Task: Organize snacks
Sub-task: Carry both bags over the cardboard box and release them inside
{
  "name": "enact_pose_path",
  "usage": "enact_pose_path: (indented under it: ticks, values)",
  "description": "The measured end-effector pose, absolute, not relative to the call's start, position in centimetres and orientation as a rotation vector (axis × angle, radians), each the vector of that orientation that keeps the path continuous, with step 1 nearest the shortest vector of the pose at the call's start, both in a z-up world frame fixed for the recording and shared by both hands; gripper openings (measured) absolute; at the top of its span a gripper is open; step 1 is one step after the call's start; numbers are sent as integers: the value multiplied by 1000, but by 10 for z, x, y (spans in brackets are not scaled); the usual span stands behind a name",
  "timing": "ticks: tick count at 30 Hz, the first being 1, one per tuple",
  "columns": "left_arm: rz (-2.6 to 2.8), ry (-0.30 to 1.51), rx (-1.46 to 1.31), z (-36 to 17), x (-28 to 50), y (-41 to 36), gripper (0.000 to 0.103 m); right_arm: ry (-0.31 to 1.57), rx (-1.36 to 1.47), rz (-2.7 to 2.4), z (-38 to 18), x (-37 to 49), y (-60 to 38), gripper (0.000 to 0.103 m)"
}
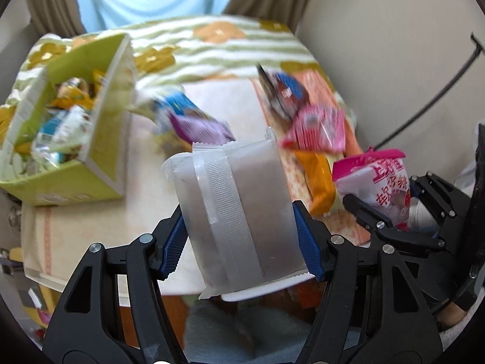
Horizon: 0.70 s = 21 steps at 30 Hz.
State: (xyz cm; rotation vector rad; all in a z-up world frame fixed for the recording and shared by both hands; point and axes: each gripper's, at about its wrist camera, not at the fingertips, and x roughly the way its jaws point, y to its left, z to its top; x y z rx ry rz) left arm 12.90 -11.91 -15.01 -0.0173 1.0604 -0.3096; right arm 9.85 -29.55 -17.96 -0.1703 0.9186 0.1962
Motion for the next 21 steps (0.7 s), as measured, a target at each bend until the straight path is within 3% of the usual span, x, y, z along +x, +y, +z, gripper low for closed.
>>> enact_pose_path:
  ticks: [12,21]
  values:
    - [-207,937,-108,-103,190,35,62,782,-146,299,-112,166,-179,50]
    - [-122,989,-61,-119,245,144,62,793,-75,367,-106,227,-71,50]
